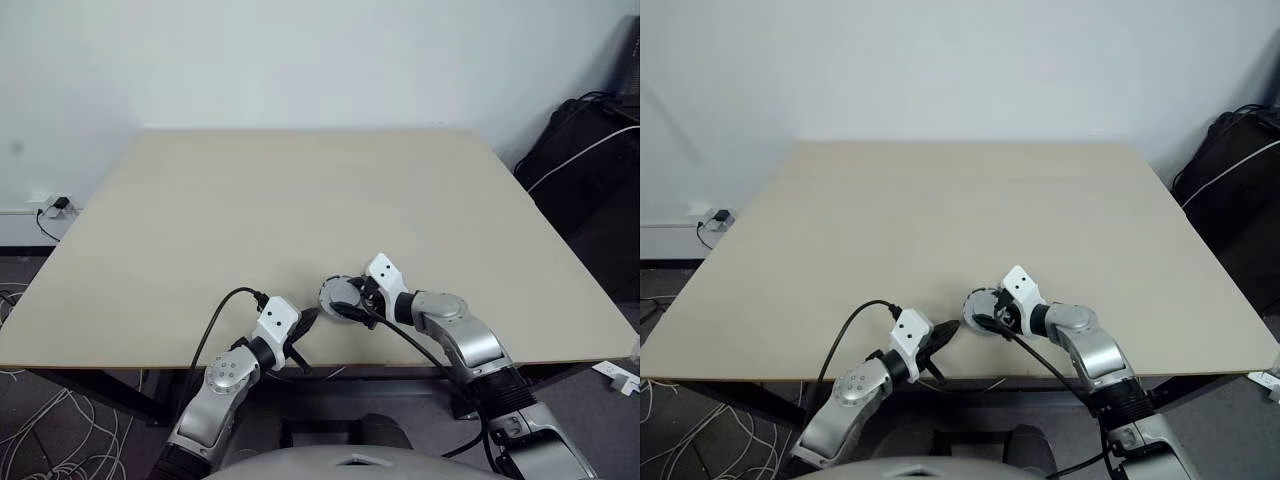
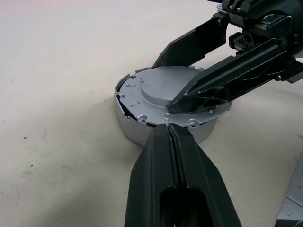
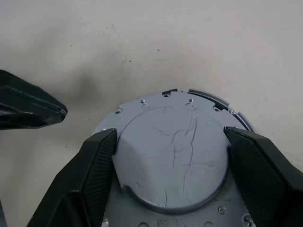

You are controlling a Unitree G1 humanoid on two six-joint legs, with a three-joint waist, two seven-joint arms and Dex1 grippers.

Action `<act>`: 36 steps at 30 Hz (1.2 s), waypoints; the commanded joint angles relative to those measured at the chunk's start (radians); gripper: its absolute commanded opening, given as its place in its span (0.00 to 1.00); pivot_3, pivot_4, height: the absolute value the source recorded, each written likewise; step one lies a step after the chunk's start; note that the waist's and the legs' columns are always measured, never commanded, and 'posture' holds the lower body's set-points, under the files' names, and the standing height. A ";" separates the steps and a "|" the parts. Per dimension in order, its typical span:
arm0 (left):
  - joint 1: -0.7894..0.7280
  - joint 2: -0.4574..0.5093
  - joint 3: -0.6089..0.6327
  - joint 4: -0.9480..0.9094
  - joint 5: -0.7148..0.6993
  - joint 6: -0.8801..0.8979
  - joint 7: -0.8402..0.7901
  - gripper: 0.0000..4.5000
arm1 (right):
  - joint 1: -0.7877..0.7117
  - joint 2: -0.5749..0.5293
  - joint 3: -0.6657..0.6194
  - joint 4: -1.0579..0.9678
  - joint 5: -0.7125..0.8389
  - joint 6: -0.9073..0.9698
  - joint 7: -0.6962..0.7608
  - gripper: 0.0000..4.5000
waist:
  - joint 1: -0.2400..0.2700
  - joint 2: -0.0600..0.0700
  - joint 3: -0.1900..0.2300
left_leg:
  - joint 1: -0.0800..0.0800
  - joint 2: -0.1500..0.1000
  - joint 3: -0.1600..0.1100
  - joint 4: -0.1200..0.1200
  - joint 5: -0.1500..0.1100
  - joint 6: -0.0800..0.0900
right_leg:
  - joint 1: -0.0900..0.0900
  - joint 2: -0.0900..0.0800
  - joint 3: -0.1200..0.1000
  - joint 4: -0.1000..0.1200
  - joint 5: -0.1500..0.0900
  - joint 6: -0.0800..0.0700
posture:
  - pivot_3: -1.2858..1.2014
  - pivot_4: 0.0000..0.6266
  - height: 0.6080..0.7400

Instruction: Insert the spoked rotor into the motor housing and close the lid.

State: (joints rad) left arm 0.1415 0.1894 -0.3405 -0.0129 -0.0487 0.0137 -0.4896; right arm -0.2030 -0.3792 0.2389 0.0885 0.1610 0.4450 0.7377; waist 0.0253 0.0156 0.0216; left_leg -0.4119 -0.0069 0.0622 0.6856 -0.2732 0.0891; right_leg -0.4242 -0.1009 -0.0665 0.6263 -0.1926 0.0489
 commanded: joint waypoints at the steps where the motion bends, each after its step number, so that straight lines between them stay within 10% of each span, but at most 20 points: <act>1: -0.013 -0.001 0.008 -0.042 -0.003 -0.014 -0.002 0.00 | 0.007 0.007 -0.041 -0.045 0.015 -0.017 -0.021 0.73 | 0.002 0.000 0.000 | 0.000 0.000 0.000 0.000 0.000 0.000 | 0.000 0.000 0.000 0.000 0.000 0.000 | 0.52 0.00 1.00; 36: -0.013 -0.004 0.003 -0.051 -0.004 -0.002 -0.006 0.00 | 0.050 0.052 -0.019 -0.037 -0.054 -0.042 -0.124 0.73 | 0.003 0.001 -0.001 | 0.000 0.000 0.000 0.000 0.000 0.000 | 0.000 0.001 0.000 0.000 0.000 0.000 | 0.52 0.00 1.00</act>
State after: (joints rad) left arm 0.1403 0.1880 -0.3424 -0.0129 -0.0489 0.0158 -0.4962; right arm -0.1396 -0.3208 0.2274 0.0536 0.1138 0.3897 0.6179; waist 0.0288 0.0163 0.0210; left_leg -0.4117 -0.0067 0.0622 0.6858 -0.2733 0.0889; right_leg -0.4242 -0.1003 -0.0660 0.6265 -0.1926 0.0493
